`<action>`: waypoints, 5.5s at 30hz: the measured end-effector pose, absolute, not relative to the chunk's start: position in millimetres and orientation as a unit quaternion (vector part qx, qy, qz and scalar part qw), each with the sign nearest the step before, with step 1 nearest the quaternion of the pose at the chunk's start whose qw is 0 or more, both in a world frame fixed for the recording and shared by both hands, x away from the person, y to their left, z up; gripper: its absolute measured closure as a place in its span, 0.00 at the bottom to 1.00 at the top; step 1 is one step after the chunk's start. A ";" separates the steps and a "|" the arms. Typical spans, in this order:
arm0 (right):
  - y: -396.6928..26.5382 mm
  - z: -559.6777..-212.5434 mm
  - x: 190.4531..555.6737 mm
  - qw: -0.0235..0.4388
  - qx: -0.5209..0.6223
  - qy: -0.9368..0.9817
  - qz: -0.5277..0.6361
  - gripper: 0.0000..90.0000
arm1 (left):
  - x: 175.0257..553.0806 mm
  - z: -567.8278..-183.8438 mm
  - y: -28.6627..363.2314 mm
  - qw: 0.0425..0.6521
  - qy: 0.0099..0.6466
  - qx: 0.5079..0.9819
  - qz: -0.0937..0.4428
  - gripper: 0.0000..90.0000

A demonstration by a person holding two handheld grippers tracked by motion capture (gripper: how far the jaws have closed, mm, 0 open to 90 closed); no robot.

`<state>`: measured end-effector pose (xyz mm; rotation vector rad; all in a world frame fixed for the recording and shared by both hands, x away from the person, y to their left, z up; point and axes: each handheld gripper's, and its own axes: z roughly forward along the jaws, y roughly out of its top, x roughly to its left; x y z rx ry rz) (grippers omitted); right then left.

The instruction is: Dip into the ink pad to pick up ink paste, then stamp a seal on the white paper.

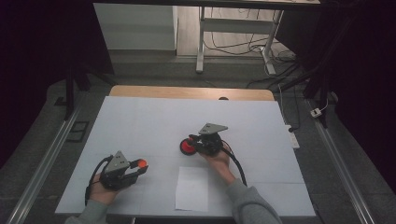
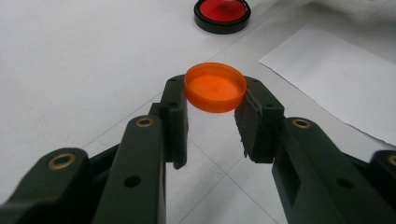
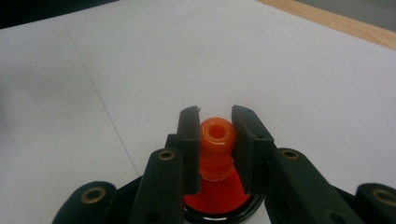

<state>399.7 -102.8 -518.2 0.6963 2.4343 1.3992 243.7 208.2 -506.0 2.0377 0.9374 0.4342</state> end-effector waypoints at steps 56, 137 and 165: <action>-98.5 -529.0 397.9 0.139 0.236 0.846 0.457 0.81 | 242.2 -504.7 208.6 0.417 0.376 0.809 0.176 0.72; -146.1 -479.5 374.5 0.121 0.239 0.801 0.536 0.80 | 245.4 -506.3 216.3 0.419 0.382 0.805 0.175 0.72; -158.6 -481.9 362.2 0.113 0.241 0.804 0.532 0.80 | 244.7 -506.1 214.7 0.418 0.379 0.807 0.175 0.72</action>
